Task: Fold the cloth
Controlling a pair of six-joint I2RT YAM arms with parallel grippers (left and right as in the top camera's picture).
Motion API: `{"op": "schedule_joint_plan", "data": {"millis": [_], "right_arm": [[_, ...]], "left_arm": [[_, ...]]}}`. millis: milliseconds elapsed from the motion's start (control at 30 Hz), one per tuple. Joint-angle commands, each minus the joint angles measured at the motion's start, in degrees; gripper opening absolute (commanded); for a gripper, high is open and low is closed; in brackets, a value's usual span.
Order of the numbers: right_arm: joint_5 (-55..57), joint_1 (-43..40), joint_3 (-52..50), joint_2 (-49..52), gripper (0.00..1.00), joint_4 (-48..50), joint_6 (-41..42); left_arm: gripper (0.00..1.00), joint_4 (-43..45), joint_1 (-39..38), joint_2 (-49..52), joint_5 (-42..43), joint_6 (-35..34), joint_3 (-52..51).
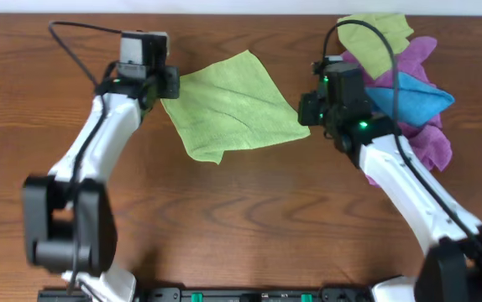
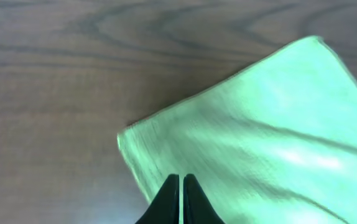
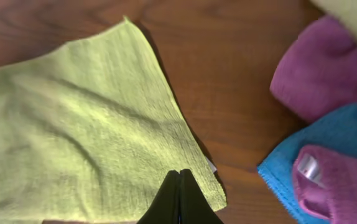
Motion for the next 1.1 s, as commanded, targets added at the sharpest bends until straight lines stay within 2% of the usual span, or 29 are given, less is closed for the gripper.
{"op": "schedule_joint_plan", "data": {"millis": [0,167,233,367,567,733,900,1067], "right_arm": [[-0.44,0.39,0.79,-2.08,0.01,-1.51,-3.67],[-0.39,0.13,0.79,-3.85,0.01,-4.11,-5.53],[-0.39,0.00,0.79,-4.35,0.01,-4.61,-5.81],[-0.39,-1.29,0.79,-6.25,0.01,-6.23,-5.97],[-1.40,-7.08,0.79,-12.24,0.01,-10.69,-8.02],[-6.05,-11.19,0.79,-18.53,0.01,-12.15,-10.49],[-7.32,-11.76,0.79,-22.91,0.01,-15.02,-10.64],[-7.39,-11.76,0.79,-23.76,0.01,-17.07,-10.16]], "left_arm": [[0.06,-6.84,-0.28,-4.79,5.66,-0.98,0.52],[0.06,-22.25,-2.40,-7.63,6.64,-0.68,0.20],[0.06,-24.72,-5.29,-7.78,7.72,-0.50,-2.05],[0.06,-18.47,-12.68,-9.57,4.94,-5.57,-11.76],[0.06,-12.59,-16.65,-10.80,1.14,-9.90,-21.44],[0.06,-4.61,-16.74,-10.71,0.44,-11.10,-25.31],[0.06,1.31,-16.74,-10.23,-0.13,-11.04,-26.51],[0.06,3.58,-16.74,-7.15,-0.07,-11.04,-26.56]]}}
